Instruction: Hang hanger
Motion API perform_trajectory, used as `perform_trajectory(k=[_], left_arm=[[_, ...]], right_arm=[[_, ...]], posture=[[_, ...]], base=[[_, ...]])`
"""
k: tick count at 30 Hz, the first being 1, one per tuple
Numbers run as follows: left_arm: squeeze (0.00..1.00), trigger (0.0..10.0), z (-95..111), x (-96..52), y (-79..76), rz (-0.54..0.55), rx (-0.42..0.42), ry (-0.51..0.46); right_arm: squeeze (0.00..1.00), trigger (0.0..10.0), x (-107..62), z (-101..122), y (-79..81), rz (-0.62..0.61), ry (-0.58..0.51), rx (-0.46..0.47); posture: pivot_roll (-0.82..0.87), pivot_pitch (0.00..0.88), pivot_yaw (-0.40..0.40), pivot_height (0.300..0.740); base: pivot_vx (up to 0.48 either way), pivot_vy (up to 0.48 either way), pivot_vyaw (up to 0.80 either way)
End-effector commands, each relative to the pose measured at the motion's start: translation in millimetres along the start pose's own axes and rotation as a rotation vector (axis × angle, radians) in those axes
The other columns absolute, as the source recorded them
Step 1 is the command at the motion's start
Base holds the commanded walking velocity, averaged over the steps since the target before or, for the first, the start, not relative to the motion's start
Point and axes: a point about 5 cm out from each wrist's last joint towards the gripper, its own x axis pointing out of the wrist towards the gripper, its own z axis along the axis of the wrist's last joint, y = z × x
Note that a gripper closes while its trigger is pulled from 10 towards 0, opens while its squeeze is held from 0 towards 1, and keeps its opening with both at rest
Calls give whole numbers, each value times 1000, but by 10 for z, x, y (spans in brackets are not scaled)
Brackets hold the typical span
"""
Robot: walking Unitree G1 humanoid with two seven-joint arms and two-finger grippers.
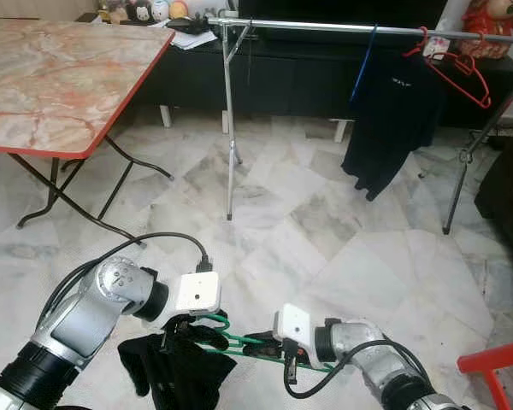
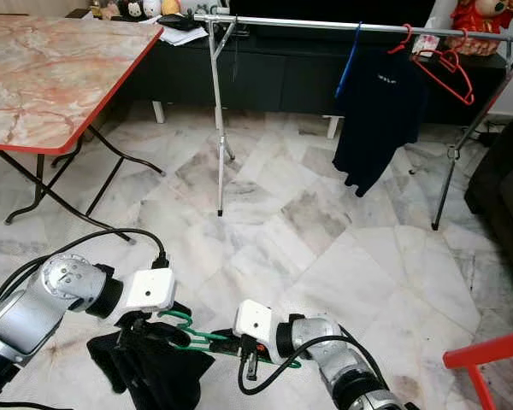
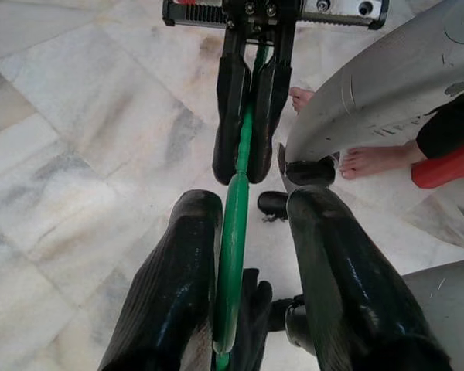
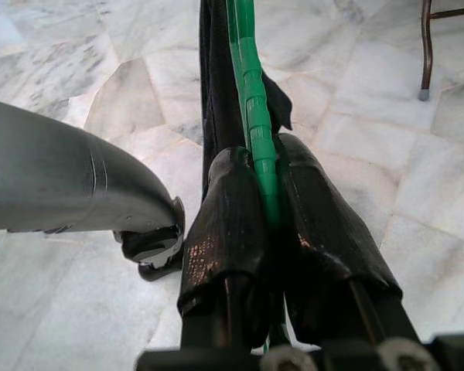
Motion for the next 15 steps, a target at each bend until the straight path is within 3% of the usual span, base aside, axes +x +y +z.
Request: perform_trajectory(k=[1,15], left_arm=[[1000,10000,64,-55,19,3,26,-8],[1000,10000,-93,-197,43,37,-3,80]], right_arm=[[0,0,-4,21,-17,-32,-31,1],[0,0,-47,-121,22,-108,-7,52]], posture=[[73,76,-38,740],[77,82,-40,740]], base=[[0,0,0],[0,0,0]])
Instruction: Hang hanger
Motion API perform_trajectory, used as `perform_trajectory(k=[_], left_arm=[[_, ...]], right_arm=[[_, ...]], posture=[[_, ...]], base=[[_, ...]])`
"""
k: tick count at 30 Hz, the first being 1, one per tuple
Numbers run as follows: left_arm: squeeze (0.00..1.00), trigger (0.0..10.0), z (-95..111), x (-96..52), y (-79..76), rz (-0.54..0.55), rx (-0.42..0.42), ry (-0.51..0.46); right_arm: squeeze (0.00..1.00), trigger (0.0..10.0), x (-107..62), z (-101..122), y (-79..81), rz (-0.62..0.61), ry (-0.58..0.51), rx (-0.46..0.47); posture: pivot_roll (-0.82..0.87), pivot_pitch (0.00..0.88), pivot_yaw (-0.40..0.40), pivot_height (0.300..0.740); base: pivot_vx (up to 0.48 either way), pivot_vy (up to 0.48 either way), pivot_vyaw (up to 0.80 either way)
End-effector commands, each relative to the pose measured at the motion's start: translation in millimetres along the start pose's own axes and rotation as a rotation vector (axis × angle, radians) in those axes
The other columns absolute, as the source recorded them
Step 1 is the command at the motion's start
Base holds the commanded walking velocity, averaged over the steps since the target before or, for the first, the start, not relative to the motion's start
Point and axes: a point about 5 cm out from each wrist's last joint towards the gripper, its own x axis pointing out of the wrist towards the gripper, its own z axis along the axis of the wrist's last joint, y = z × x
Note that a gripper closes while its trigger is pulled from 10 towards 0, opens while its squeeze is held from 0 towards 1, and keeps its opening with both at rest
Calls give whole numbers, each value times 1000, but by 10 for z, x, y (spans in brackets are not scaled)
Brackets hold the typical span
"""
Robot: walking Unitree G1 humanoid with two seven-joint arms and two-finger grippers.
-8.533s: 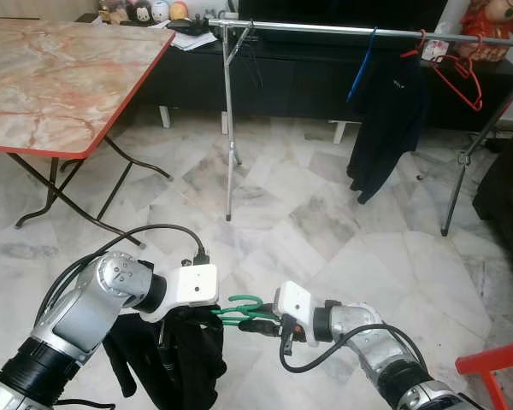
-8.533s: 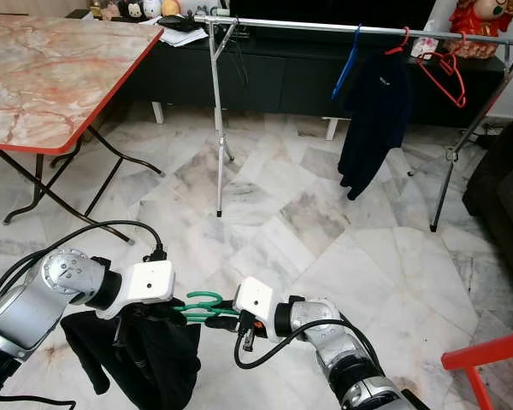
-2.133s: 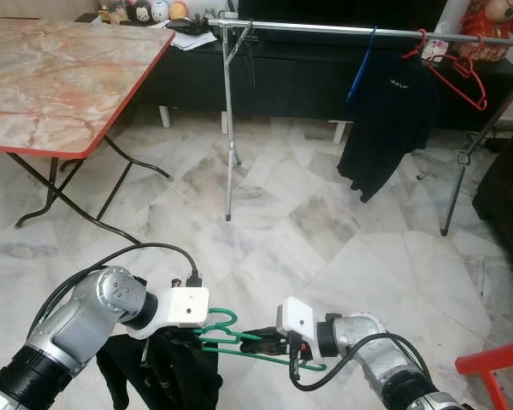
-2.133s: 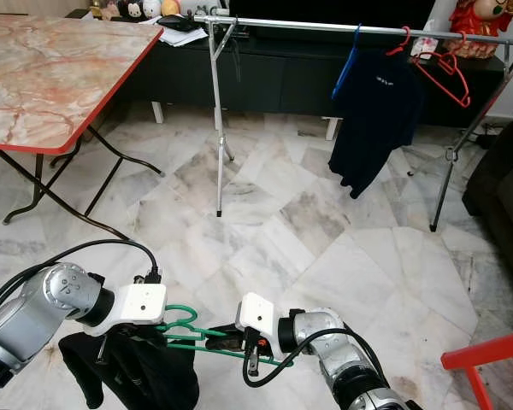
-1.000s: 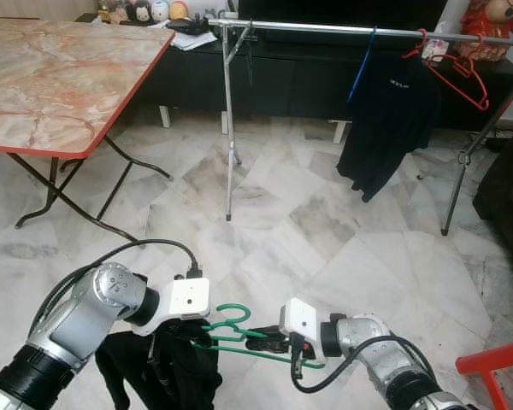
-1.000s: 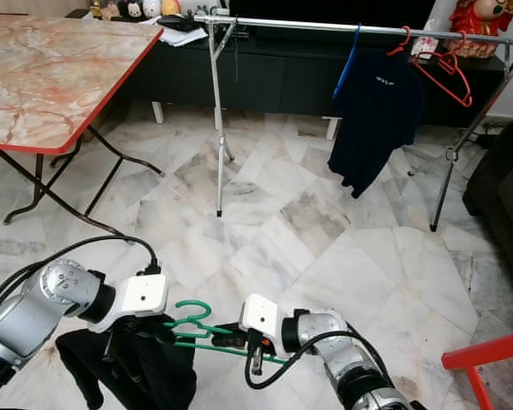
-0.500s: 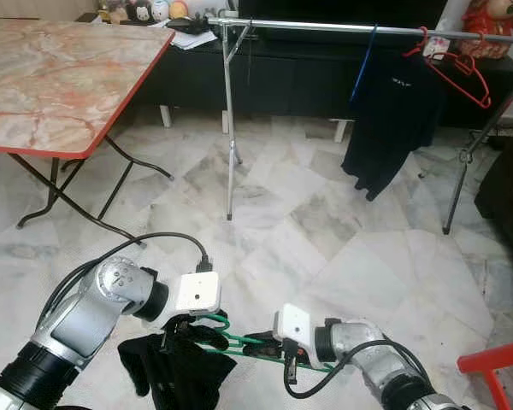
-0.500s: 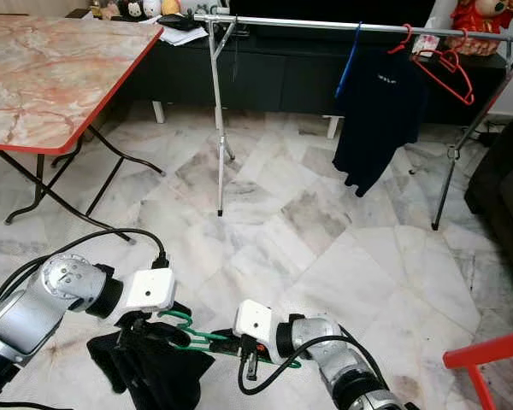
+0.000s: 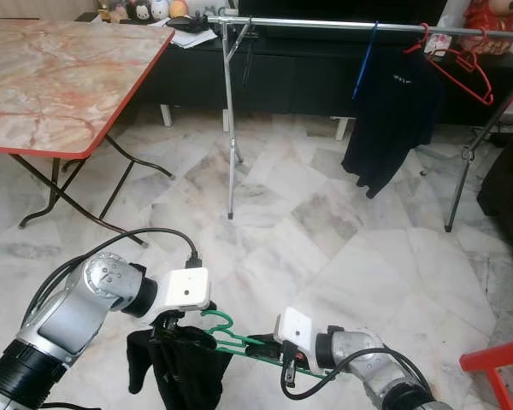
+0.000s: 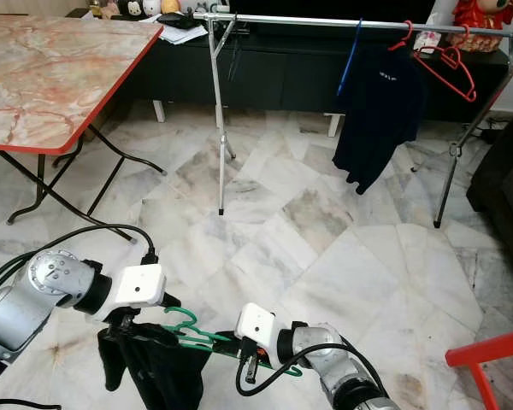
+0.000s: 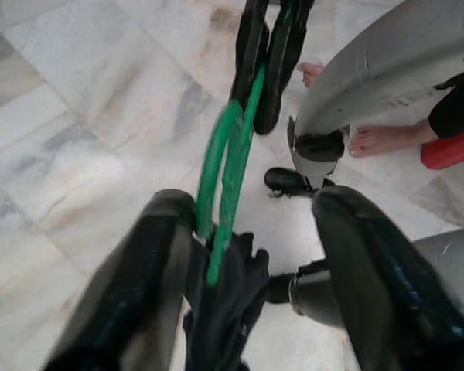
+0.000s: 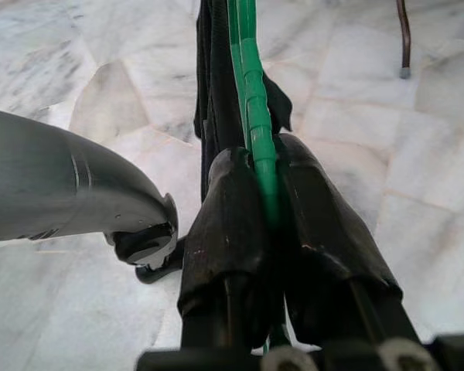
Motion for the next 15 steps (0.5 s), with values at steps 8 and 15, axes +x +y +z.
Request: perform_trajectory(k=[8,15], left_arm=[[0,10000,-95,-34,145,159,-22,17],[0,10000,-142,-84,310,398,-63,-36]], right_arm=[[0,0,-101,-10,-99,-136,-53,37],[0,0,-193,42,-271,-357,-127,84]], posture=[[72,79,-42,740],[67,74,-43,740]], base=[[0,0,0],[0,0,0]])
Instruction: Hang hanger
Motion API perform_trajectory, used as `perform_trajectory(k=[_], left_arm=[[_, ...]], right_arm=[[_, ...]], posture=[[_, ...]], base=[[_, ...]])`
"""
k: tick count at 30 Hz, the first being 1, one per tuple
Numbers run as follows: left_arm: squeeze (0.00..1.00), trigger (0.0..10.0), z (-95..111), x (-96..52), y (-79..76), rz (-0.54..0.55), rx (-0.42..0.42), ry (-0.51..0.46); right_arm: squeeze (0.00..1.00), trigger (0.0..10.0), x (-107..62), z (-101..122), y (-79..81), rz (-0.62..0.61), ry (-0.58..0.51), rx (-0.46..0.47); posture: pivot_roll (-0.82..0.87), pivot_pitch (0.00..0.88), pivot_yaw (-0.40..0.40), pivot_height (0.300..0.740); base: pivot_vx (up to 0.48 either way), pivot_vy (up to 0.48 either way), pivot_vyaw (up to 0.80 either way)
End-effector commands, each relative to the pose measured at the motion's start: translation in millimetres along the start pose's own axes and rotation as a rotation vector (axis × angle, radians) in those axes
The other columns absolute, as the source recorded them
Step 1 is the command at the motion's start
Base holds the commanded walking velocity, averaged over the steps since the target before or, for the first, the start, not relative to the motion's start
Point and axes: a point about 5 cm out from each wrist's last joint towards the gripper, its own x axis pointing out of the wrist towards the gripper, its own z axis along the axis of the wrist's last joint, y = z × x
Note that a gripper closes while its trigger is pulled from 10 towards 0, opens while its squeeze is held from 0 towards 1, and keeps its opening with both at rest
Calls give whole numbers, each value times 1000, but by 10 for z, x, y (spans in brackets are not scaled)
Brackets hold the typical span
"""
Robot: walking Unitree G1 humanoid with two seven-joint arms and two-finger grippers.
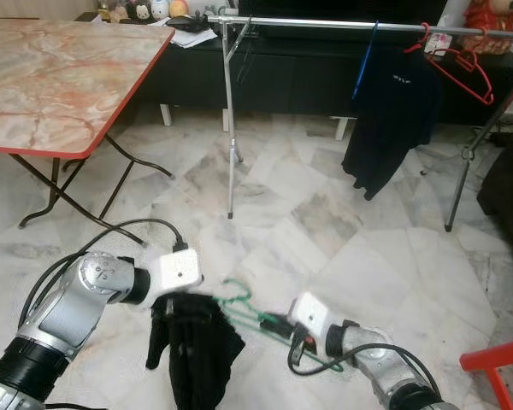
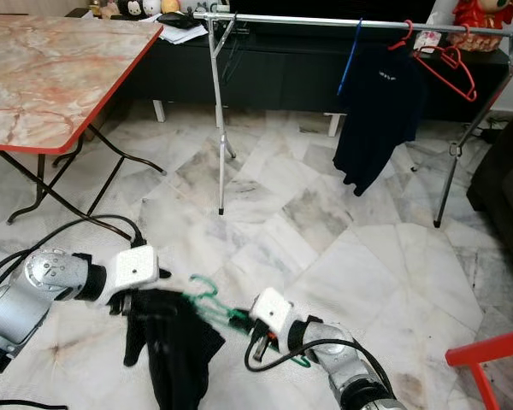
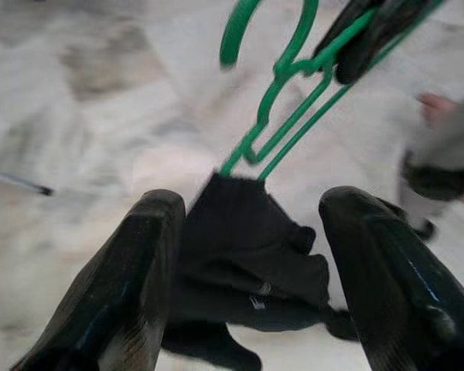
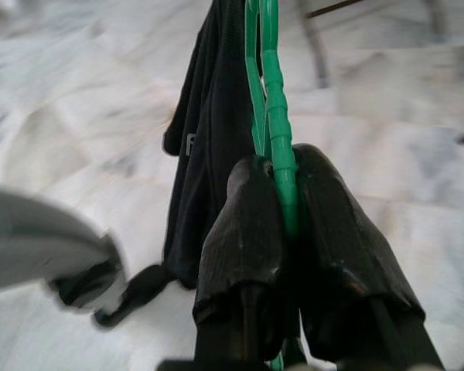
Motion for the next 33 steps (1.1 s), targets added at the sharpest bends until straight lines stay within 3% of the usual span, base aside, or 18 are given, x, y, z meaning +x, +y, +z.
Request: perform_trajectory(k=[1,5,9,13,15,19,24,33], left_arm=[[0,10000,15,-37,96,100,10,-19],[0,10000,-8,-29,196,248,-17,-38],[0,10000,-55,70,171,329,-83,-77],[0,10000,-109,143,158,390,-112,-80],[0,10000,-176,211,152,456,-165,-84],[0,10000,-284,287,107,503,-229,-94],[0,10000,-417,384,11,501,-278,-53],[0,10000,-573,530,-110,528,-337,-14]], right_arm=[[0,0,-2,94,-82,-84,-78,18],[0,0,2,181,-170,-163,-127,39],[0,0,33,343,-258,-223,-203,54],[0,0,64,444,-264,-215,-245,46],[0,0,90,525,-241,-174,-272,17],[0,0,69,606,-238,-117,-294,-29],[0,0,8,678,-327,-147,-310,-63],[0,0,38,922,-341,-147,-383,-97]], posture=[[67,74,-43,740],[67,72,-45,740],[60,64,-50,740],[55,61,-53,740],[49,54,-56,740],[40,46,-58,740],[30,36,-59,740],[25,22,-60,740]], base=[[0,0,0],[0,0,0],[0,0,0],[0,0,0],[0,0,0],[0,0,0],[0,0,0],[0,0,0]])
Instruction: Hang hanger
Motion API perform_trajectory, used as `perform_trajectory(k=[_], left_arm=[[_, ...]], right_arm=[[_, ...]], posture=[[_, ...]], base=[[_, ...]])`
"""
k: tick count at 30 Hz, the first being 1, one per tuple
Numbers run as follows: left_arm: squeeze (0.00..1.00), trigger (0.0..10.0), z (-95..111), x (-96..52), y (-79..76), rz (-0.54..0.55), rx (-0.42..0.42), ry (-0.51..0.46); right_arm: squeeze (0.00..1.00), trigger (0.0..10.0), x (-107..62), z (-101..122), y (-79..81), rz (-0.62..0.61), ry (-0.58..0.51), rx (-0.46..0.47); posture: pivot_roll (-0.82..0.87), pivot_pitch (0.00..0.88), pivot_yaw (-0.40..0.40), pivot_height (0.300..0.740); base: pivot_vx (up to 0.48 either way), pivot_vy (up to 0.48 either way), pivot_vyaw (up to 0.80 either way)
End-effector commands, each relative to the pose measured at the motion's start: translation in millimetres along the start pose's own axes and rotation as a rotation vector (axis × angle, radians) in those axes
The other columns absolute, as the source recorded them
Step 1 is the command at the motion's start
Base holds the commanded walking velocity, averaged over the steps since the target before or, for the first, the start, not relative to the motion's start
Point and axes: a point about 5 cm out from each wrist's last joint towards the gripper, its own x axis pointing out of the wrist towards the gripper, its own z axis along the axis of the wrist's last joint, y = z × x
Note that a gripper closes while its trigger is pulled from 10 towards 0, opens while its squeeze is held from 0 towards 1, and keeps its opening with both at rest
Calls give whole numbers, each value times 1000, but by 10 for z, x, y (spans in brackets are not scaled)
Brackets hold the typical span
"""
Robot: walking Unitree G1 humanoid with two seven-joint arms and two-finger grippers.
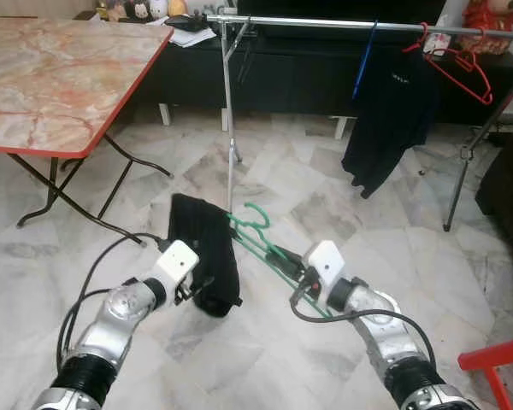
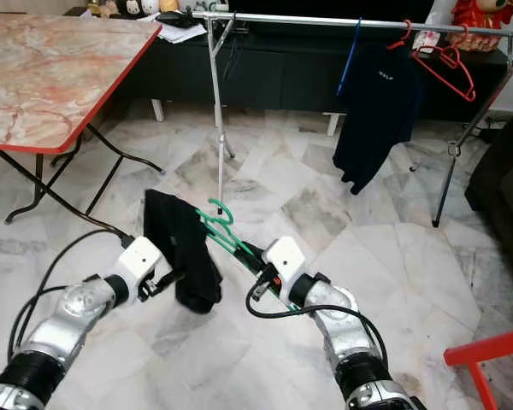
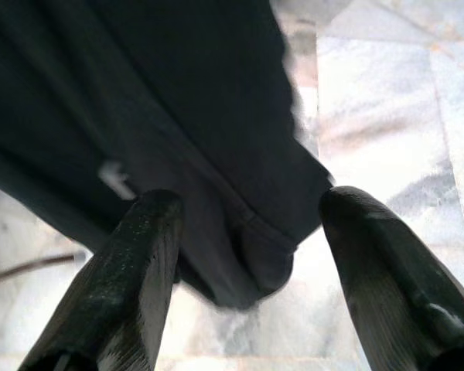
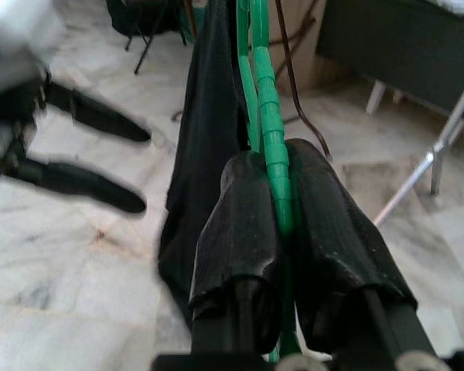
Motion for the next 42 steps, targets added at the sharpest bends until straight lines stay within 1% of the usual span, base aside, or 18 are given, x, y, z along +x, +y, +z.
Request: perform_trajectory(k=[1,5,7,9,11,12,13,16,19,20,21,22,26,29,31,33,36,42], left_arm=[[0,10000,-51,10,16,39,-17,16],[0,10000,-52,49,35,88,-79,6],[0,10000,-32,66,49,112,-92,-6],[0,10000,9,93,82,163,-119,-30],[0,10000,30,101,95,181,-126,-41],[67,10000,39,106,95,184,-132,-48],[1000,10000,45,108,95,185,-137,-53],[1000,10000,42,113,99,190,-161,-57],[1000,10000,43,114,146,230,-166,-58],[286,10000,48,110,192,267,-164,-57],[286,10000,48,110,192,267,-164,-57],[0,10000,58,112,205,273,-167,-63],[0,10000,69,122,219,297,-161,-65],[0,10000,87,124,262,350,-183,-72],[0,10000,93,134,258,334,-212,-80],[0,10000,89,150,237,301,-225,-76],[0,10000,107,175,202,263,-218,-80],[0,10000,127,207,189,263,-207,-69]], right_arm=[[0,0,76,207,-56,-9,-80,-33],[0,0,120,265,-18,13,-99,-39],[0,0,131,275,2,20,-101,-38],[0,0,142,285,35,29,-104,-34],[0,0,143,288,45,31,-105,-34],[0,0,142,290,52,32,-106,-32],[0,0,143,292,59,32,-107,-31],[0,0,143,299,82,35,-110,-27],[0,0,146,312,97,38,-113,-25],[0,0,153,322,108,38,-114,-24],[0,0,153,322,108,38,-114,-24],[0,0,156,326,115,40,-114,-23],[0,0,160,323,137,44,-113,-20],[0,0,155,329,154,48,-113,-17],[0,0,148,330,158,51,-113,-15],[0,0,143,330,157,52,-111,-14],[0,0,149,321,158,60,-104,-12],[0,0,166,353,177,79,-109,-11]], posture=[[24,21,-61,740],[27,20,-64,740],[27,26,-66,740],[27,28,-67,740],[27,41,-64,740],[26,43,-63,740],[26,46,-60,740],[25,50,-58,740],[25,57,-54,740],[24,61,-48,740],[24,61,-48,740],[24,63,-46,740],[24,68,-42,740],[21,73,-41,740],[20,74,-40,740],[22,76,-41,740],[20,78,-41,740],[16,80,-45,740]], base=[[0,0,0],[0,0,0],[0,0,0],[0,0,0],[0,0,0],[0,0,0],[0,0,0],[0,0,0],[0,0,0],[0,0,0],[0,0,0],[0,0,0],[0,0,0],[0,0,0],[0,0,0],[0,0,0],[0,0,0],[0,0,0]])
